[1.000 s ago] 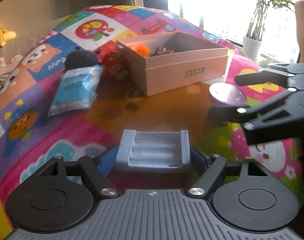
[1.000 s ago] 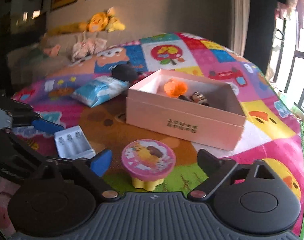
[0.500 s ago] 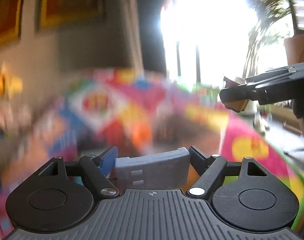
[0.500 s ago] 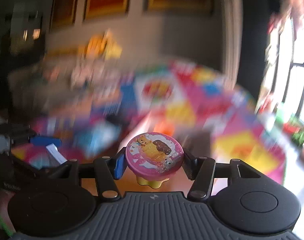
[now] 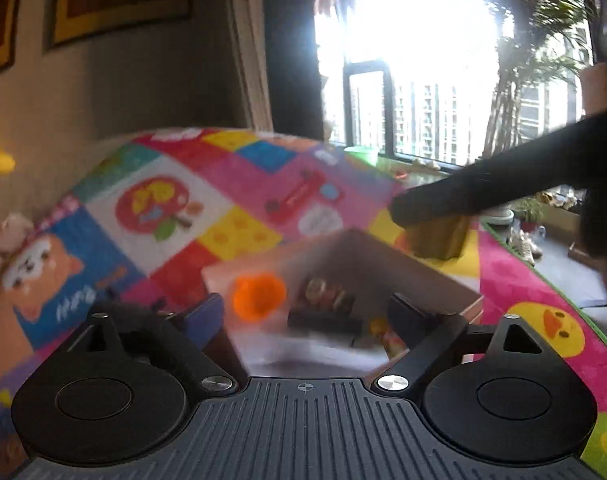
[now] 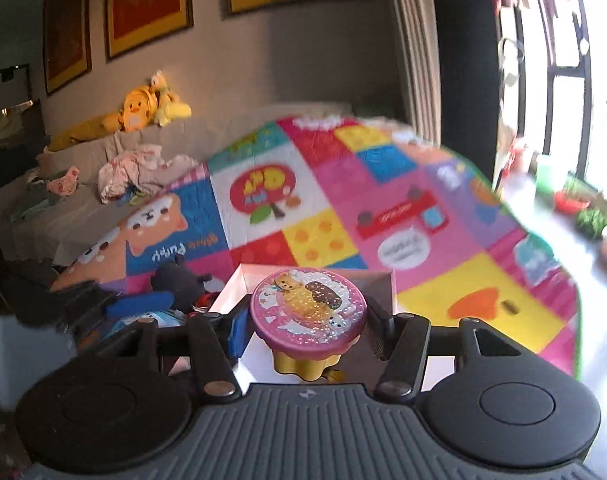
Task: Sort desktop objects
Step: 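Drop the charger into the box with the left gripper while right gripper drops the pudding toy in, then grasp the blue wet-wipes packet with the right gripper and lift it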
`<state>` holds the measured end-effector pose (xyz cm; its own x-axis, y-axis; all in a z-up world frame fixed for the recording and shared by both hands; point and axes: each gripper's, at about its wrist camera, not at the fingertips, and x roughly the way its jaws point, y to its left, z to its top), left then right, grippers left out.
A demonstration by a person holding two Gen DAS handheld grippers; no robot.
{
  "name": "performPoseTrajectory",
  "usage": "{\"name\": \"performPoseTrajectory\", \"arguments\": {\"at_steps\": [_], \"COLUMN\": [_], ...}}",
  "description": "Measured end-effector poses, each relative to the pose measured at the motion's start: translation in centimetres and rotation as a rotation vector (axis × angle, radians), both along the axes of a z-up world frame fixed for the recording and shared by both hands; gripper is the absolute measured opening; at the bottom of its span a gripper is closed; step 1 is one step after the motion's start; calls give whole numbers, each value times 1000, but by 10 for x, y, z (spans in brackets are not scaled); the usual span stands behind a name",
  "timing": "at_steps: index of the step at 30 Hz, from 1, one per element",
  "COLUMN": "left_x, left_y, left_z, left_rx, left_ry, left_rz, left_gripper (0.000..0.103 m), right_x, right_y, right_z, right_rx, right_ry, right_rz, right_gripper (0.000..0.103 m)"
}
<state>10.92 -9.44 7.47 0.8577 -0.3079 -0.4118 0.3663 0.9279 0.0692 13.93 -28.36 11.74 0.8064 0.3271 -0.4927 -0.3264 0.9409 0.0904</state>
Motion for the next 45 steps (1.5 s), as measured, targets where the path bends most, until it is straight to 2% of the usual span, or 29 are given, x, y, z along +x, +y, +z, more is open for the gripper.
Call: {"name": "performPoseTrajectory", "arguments": {"at_steps": [1,4,7,11,15,20,21,22,25,29,30,31,33,36,37,38,39,42,45], "left_x": [-8,-29,-43,-52,-65,-71,-77,-75,-69,-71,-72,-72,-74,-78,-79,-79,-79,-79,-79], "left_y": [10,32,60,93,114,127,129,130,134,143,145,145,145,141,140,140,141,144,143], "left_z": [-4,-14,-31,-55,-59,-65,-65,-65,-68,-70,-70,-70,-69,-68,-67,-67,-68,-68,-68], "left_rx": [-10,-28,-39,-12,-2,-48,-58,-66,-103,-168,-178,-185,-186,-169,-167,-169,-176,-199,-199], "left_ry": [3,18,89,180,188,195,187,192,212,221,219,216,207,186,181,180,184,193,193], "left_rz": [3,46,136,293,388,408,410,408,412,429,432,433,430,418,413,412,411,401,395], "left_gripper": [96,98,99,99,99,99,100,100,100,100,100,100,100,100,100,100,100,101,101], "right_x": [6,5,-5,-14,-25,-26,-22,-17,3,35,42,50,61,76,80,82,82,75,53], "right_y": [2,-2,-6,-2,17,66,78,92,128,175,187,198,220,246,252,256,259,258,244], "right_z": [-4,-11,-22,-41,-48,-41,-40,-38,-35,-42,-46,-51,-63,-84,-90,-95,-97,-93,-76], "right_rx": [-4,19,4,-66,-125,-184,-193,-195,-157,-94,-83,-75,-80,-118,-117,-106,-97,-64,-83], "right_ry": [1,-19,-42,-17,-18,-51,-49,-38,54,204,250,297,359,459,479,482,477,473,384], "right_rz": [-17,-26,-41,-48,3,109,131,154,226,289,301,297,245,180,165,156,160,214,245], "right_gripper": [64,75,79,79,79,80,79,73,53,53,59,71,81,82,87,88,87,54,49]}}
